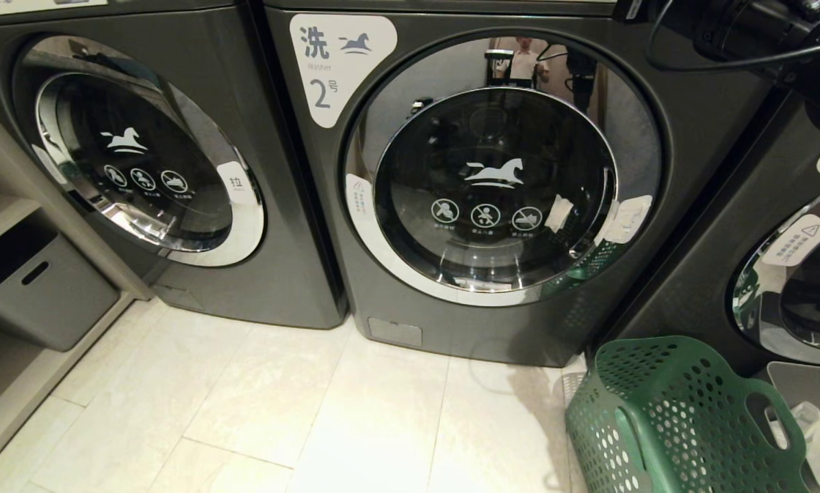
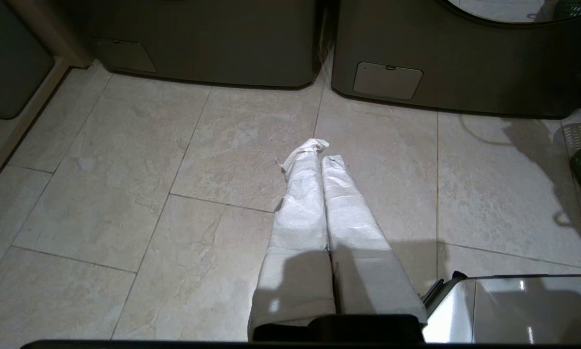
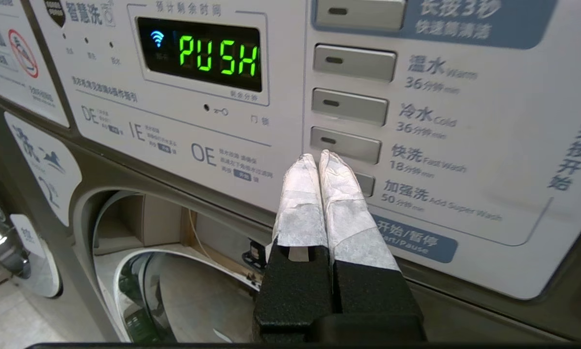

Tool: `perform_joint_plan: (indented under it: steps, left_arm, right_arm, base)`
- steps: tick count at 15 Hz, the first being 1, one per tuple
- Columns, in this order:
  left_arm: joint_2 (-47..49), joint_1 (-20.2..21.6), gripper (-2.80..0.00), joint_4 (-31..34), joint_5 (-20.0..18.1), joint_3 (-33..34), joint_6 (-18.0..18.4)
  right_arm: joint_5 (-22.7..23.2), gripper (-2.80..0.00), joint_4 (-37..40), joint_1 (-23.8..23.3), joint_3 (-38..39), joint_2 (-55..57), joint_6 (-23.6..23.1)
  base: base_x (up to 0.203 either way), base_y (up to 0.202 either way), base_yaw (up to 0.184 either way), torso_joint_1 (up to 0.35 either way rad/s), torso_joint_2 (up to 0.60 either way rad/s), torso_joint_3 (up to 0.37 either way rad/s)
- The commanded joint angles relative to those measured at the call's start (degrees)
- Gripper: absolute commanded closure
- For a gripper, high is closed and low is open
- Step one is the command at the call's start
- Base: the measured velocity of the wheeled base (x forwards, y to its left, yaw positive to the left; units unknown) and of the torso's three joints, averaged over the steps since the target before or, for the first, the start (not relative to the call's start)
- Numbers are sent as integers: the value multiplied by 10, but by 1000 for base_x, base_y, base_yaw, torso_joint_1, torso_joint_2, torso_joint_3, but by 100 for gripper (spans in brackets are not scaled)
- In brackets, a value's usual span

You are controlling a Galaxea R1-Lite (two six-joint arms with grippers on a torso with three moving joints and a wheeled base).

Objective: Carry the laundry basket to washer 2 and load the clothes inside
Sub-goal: Press the washing machine switch

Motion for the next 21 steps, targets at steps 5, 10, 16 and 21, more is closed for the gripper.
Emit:
perform_joint_plan:
  steps: [5, 10, 16, 21]
  left_arm:
    - [0, 0, 0, 1, 0, 0, 0]
    - [0, 0, 0, 1, 0, 0, 0]
    - [0, 0, 0, 1, 0, 0, 1]
    - [0, 0, 0, 1, 0, 0, 1]
  right_arm:
    - [-15, 0, -5, -3, 0, -1, -1]
    - [-29, 0, -5, -3, 1, 1, -3]
    - [-48, 0, -5, -3, 1, 2, -4]
    - [-49, 0, -4, 4, 7, -19, 5]
  base:
    - [0, 0, 0, 0, 0, 0]
    - [0, 0, 0, 0, 0, 0]
    - [0, 0, 0, 0, 0, 0]
    - [0, 0, 0, 0, 0, 0]
